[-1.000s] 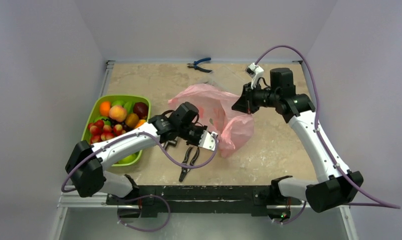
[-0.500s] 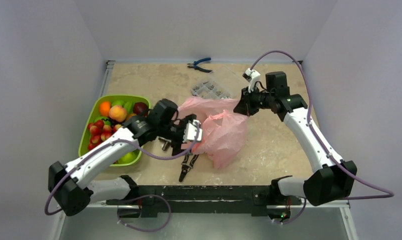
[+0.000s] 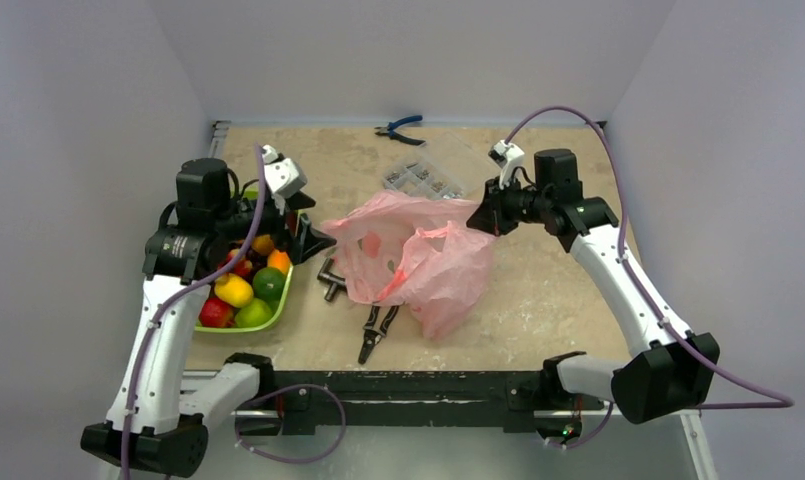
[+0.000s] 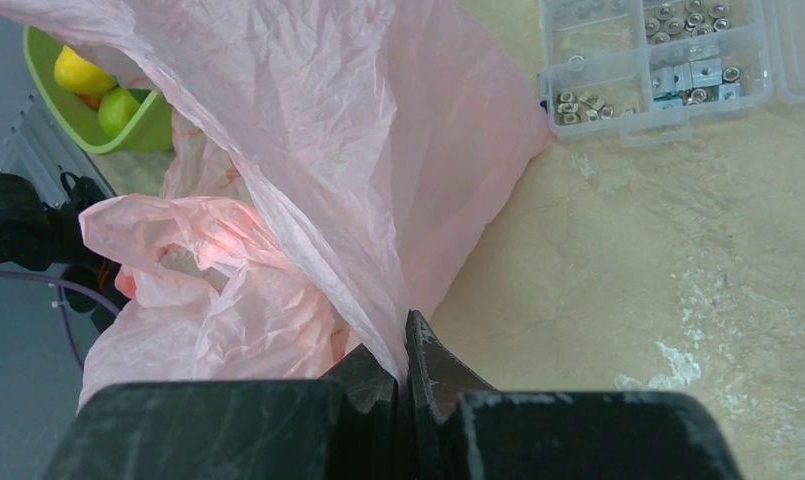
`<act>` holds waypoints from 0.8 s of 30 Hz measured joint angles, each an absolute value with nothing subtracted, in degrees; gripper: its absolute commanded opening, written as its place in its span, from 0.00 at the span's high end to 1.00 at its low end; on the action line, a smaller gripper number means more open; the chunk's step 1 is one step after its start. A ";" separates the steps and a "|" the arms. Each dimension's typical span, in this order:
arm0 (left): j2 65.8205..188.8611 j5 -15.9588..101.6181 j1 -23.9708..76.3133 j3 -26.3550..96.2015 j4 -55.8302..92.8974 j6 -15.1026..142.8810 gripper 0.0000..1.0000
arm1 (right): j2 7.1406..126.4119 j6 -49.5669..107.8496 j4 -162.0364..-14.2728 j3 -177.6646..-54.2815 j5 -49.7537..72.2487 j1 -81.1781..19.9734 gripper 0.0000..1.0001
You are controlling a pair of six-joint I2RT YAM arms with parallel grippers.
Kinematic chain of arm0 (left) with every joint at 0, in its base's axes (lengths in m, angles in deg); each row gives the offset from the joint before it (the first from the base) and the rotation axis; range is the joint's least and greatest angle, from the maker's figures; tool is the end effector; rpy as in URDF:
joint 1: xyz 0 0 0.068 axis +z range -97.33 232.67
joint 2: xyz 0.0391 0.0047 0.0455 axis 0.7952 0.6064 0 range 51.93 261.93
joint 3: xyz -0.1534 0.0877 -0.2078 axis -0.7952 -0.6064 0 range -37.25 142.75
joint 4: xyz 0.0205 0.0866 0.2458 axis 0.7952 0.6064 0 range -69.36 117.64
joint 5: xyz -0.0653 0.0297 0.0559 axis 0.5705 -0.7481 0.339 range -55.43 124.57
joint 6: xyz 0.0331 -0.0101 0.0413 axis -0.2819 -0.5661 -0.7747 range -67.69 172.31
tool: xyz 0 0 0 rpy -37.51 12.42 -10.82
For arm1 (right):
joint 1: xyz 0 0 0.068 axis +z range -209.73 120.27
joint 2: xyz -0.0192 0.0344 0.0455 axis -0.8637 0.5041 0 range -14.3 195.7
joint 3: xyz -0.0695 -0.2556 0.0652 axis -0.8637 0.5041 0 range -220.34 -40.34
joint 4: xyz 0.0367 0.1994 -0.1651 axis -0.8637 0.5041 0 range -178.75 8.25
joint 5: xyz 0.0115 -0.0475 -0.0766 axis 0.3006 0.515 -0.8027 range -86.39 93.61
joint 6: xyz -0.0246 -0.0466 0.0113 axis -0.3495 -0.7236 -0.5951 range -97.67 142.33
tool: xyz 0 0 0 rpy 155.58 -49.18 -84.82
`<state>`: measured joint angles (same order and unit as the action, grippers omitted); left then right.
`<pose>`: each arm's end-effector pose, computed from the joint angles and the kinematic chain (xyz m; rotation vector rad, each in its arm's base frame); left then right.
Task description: Place the fake fruits into the plastic bag and tie a complex knot
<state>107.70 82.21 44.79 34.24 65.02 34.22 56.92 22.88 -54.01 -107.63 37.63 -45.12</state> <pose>0.1718 -0.0503 0.4089 0.9147 1.7457 -0.7379 0.2508 0.0860 0.3418 -0.5916 2.1491 0.8087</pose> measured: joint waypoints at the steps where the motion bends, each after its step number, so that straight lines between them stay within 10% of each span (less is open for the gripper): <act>1: 107.83 82.86 45.14 34.76 66.24 33.96 0.07 | 56.76 23.28 -54.16 -107.36 37.65 -45.12 1.00; 16: 130.35 68.30 14.85 38.37 52.87 48.06 0.12 | 56.37 27.32 -56.28 -105.96 37.74 -45.12 1.00; 21: 138.35 67.89 14.06 41.32 50.85 53.17 1.00 | 56.37 27.61 -56.33 -105.96 37.65 -45.12 1.00; 24: 137.82 70.53 12.64 41.21 50.00 52.52 1.00 | 56.46 27.69 -56.35 -105.90 36.88 -45.10 1.00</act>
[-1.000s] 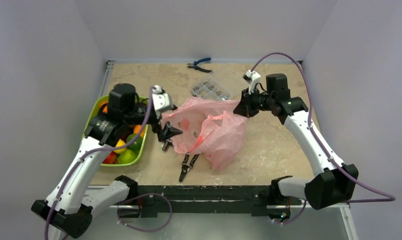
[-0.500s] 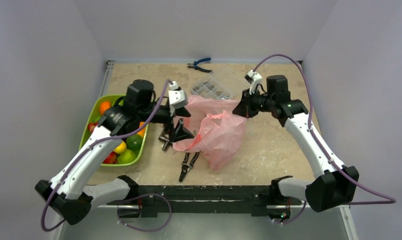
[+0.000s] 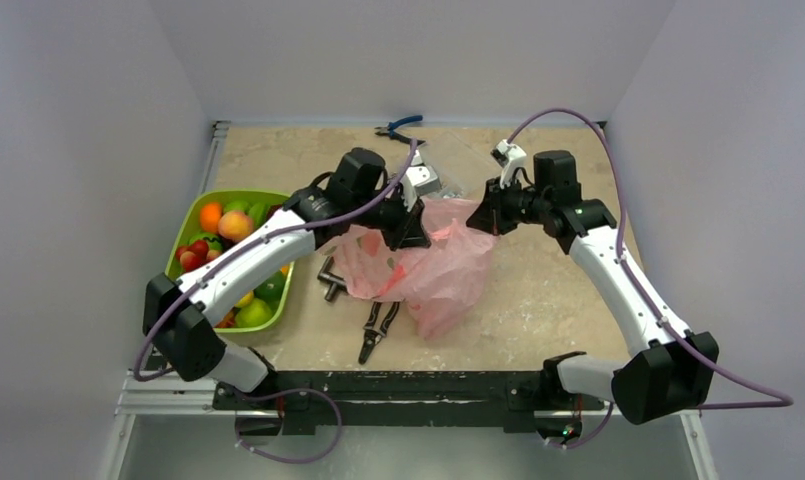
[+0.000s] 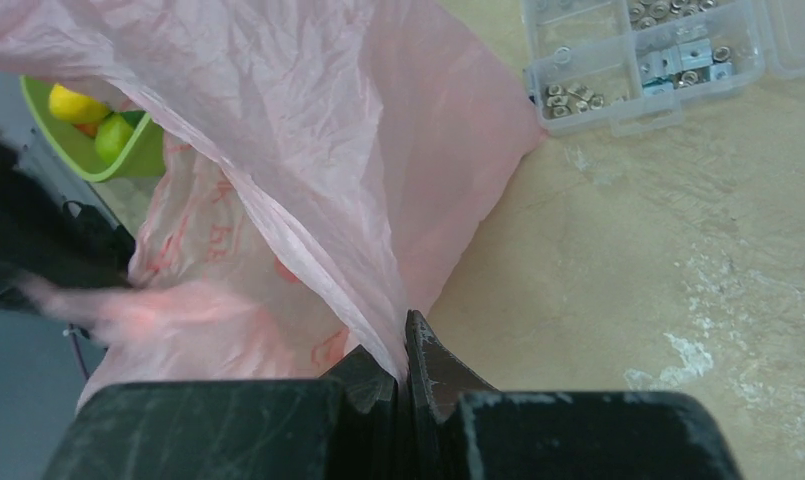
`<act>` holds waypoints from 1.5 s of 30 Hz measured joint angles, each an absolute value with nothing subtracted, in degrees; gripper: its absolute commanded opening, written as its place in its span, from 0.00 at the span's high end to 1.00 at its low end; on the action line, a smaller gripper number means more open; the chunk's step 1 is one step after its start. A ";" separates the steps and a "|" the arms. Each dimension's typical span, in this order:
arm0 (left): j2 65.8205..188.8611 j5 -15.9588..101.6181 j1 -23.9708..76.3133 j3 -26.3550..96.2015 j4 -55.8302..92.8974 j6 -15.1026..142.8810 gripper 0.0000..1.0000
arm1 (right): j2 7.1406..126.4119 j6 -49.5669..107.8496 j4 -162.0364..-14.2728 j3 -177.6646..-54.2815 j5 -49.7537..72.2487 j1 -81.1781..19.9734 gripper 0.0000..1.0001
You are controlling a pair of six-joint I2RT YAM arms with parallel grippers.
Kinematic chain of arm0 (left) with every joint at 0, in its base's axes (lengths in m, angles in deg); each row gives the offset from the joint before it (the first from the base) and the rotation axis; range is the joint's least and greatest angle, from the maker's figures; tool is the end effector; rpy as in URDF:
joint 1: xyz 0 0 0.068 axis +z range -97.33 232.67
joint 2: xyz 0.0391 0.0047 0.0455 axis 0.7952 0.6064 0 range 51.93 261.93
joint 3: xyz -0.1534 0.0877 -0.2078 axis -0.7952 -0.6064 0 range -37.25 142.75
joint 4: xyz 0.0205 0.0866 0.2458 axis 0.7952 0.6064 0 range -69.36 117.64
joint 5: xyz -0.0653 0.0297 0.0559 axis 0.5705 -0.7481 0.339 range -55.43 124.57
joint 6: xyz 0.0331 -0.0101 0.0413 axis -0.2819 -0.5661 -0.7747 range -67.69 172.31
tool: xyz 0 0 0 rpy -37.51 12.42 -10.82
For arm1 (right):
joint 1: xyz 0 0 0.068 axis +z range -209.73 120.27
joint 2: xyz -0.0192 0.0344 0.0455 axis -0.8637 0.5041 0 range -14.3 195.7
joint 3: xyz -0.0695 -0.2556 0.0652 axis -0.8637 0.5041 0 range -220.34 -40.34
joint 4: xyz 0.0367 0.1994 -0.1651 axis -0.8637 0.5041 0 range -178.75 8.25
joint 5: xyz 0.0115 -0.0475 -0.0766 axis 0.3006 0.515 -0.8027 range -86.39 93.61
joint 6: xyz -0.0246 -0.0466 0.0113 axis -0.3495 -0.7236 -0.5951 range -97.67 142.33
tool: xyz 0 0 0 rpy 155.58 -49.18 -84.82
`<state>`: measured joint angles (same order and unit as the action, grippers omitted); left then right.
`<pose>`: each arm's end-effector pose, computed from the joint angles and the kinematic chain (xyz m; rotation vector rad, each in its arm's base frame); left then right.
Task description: Place the fake fruits into the plastic bag and tie a complex knot
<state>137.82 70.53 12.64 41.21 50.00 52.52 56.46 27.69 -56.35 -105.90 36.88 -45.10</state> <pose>0.2424 -0.2309 0.3430 1.1110 1.9927 -1.0743 0.2511 0.0858 0.3370 -0.5009 2.1702 0.8367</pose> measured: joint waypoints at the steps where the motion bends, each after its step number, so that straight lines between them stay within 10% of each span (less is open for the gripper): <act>1: 136.49 70.88 11.50 40.64 49.11 51.34 1.00 | 56.61 27.71 -56.30 -105.86 36.01 -45.07 1.00; 15: 107.57 68.57 -9.76 21.76 56.62 2.46 0.99 | 62.45 30.34 -54.47 -105.68 28.67 -43.28 1.00; 20: 107.77 66.23 -11.62 19.72 61.80 -5.71 0.37 | 62.80 30.53 -53.66 -105.99 28.14 -43.65 1.00; 24: 105.82 67.58 -10.07 21.87 65.56 0.93 0.12 | 61.75 30.69 -54.16 -106.23 27.68 -44.68 1.00; 34: 99.57 77.72 36.81 38.02 65.96 36.65 0.00 | 57.07 31.19 -54.77 -106.23 28.71 -45.01 1.00; 45: 115.07 73.68 77.53 39.29 91.03 19.45 0.18 | 56.44 31.61 -54.99 -106.23 29.15 -45.01 1.00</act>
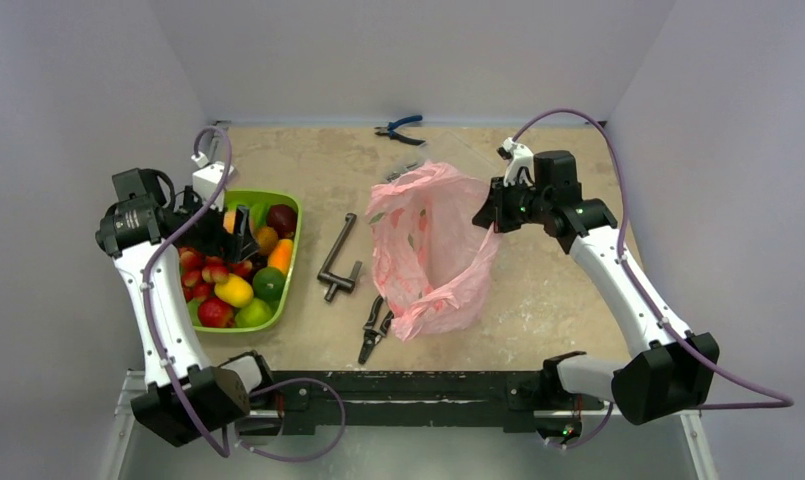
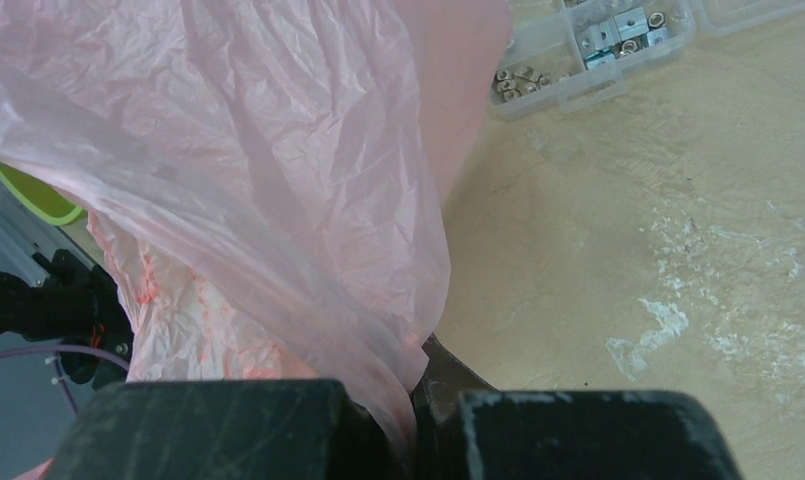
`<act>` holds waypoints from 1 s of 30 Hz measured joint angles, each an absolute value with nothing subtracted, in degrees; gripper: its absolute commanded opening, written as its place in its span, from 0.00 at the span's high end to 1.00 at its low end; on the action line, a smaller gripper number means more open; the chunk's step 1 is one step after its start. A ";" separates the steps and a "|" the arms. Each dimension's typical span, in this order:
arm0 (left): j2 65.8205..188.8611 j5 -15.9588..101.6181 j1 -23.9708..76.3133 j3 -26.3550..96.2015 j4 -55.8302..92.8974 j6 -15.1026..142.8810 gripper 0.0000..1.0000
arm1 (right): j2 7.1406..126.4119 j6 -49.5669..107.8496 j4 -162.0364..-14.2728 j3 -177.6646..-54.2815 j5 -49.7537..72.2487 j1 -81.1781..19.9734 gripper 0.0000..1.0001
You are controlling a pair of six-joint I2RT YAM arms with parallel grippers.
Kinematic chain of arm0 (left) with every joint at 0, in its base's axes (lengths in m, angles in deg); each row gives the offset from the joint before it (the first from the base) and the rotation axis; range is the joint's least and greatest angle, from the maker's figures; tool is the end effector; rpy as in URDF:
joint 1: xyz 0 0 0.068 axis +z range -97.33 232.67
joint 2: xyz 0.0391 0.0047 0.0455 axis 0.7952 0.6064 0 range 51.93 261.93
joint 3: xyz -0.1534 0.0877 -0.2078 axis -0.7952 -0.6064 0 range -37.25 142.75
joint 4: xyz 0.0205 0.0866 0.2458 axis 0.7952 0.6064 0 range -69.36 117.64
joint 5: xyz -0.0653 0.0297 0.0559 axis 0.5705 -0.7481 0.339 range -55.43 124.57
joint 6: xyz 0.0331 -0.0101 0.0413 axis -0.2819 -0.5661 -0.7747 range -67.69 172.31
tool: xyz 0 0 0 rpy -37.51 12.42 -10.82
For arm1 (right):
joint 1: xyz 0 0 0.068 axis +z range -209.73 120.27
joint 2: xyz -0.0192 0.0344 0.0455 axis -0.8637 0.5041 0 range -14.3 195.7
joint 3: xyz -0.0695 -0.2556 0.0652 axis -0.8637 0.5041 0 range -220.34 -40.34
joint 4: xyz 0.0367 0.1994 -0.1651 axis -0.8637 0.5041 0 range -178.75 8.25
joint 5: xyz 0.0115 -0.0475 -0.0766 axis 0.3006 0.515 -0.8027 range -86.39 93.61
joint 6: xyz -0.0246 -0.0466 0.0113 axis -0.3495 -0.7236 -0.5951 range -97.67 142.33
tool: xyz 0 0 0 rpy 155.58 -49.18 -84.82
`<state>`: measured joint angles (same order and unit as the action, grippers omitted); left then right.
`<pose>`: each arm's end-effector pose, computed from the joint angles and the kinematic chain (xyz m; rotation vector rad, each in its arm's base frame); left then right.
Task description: Place the fake fruits into the plastic bag and tie a complex knot
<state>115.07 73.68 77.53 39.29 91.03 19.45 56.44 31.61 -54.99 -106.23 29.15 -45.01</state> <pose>0.1733 0.0555 0.3789 0.4013 2.2746 -0.3862 0.2525 0.0822 0.3356 -0.3522 2.2382 0.7248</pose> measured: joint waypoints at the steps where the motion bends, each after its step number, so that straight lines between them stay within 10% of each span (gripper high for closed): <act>1: 116.34 72.89 77.90 39.24 92.32 17.00 0.20 | 56.44 31.61 -54.99 -106.23 29.17 -45.01 1.00; 16: 117.14 62.75 74.30 25.58 104.29 -41.05 0.25 | 56.44 31.58 -54.99 -106.20 30.13 -45.01 1.00; 30: 121.82 52.85 74.45 17.74 99.27 -62.95 0.25 | 56.44 31.56 -55.01 -106.05 30.15 -45.01 1.00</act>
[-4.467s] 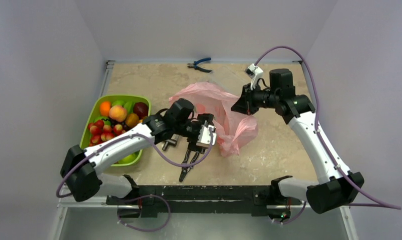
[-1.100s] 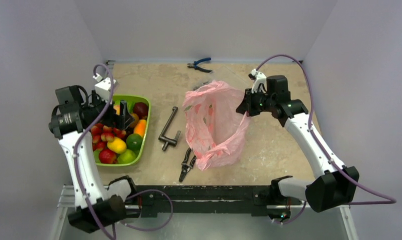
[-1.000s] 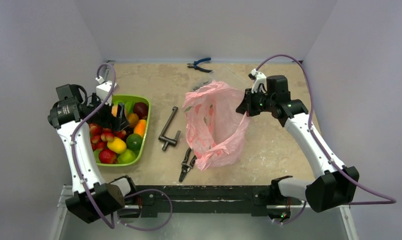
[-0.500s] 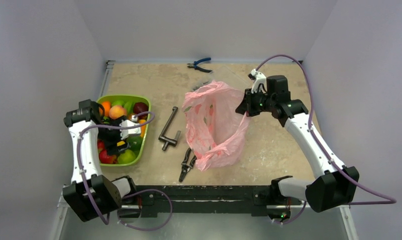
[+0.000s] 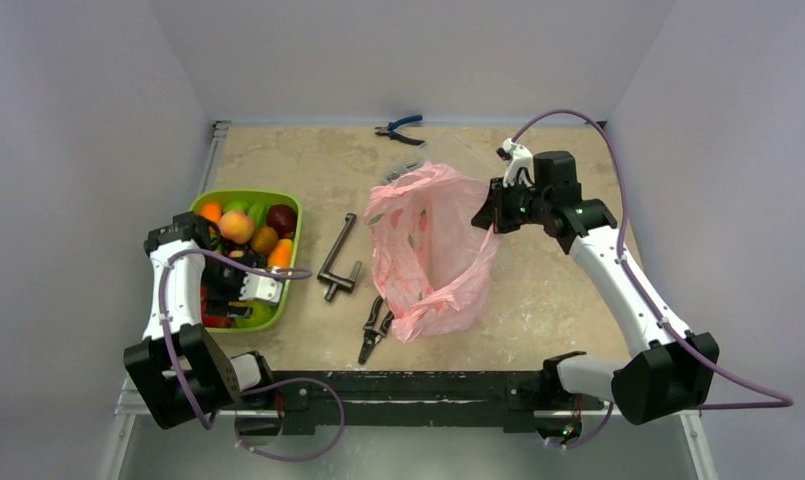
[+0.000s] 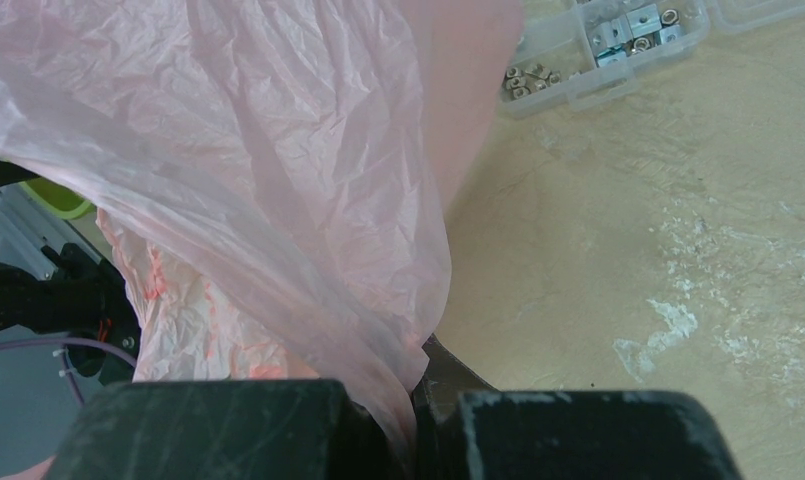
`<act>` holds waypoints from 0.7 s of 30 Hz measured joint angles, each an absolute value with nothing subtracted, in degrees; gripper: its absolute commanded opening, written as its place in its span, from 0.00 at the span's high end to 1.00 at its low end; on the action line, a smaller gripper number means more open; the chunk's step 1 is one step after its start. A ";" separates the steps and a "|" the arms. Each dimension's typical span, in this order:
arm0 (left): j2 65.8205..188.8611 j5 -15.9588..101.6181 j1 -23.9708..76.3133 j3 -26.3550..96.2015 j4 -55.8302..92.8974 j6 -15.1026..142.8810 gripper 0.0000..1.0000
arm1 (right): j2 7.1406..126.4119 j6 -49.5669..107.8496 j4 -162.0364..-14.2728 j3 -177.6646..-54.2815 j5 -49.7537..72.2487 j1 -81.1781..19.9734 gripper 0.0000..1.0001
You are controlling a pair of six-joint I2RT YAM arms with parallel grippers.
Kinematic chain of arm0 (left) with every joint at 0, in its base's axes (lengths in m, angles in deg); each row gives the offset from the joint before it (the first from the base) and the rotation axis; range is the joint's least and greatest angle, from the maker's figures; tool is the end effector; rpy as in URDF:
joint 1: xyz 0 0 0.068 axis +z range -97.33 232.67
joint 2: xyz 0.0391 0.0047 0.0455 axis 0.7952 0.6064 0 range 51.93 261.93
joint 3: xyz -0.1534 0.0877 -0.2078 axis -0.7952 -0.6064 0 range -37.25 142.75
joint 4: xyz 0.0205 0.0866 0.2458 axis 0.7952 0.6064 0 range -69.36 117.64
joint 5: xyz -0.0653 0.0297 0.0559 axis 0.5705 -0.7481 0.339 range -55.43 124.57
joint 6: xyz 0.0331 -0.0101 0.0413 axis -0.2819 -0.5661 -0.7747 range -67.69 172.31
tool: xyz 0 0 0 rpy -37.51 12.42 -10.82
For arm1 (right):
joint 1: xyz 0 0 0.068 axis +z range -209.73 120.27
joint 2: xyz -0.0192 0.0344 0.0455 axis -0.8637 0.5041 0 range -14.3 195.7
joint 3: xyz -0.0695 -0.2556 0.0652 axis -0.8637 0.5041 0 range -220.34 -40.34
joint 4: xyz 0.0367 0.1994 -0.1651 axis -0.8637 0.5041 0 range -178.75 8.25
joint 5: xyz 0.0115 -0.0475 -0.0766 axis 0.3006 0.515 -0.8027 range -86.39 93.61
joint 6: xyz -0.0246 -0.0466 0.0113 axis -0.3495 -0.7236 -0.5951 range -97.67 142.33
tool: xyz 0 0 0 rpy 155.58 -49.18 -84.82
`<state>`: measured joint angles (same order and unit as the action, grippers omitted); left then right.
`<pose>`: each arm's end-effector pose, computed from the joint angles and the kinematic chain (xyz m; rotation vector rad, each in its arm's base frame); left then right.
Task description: Place the fake fruits into the plastic bag and tie a complex knot
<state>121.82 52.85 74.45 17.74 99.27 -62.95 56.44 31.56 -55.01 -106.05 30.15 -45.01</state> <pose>0.1665 0.0545 0.2487 2.0705 1.9680 -0.2503 0.2520 0.0827 0.3347 -0.3623 2.2383 0.7440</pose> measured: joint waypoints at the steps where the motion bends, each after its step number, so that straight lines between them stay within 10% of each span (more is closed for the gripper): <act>1: 121.89 52.50 74.45 17.10 98.44 -63.46 0.25 | 56.44 31.56 -55.01 -106.05 30.17 -45.01 1.00; 8: 123.35 51.96 74.45 14.15 92.14 -64.94 0.29 | 56.46 31.56 -55.01 -106.03 30.20 -45.01 1.00; 14: 123.31 53.46 74.45 14.87 91.57 -65.18 0.68 | 56.52 31.58 -55.01 -105.99 30.22 -45.01 1.00; 21: 123.24 62.88 74.39 29.73 104.12 -63.41 0.78 | 56.57 31.58 -55.01 -105.99 30.35 -45.01 1.00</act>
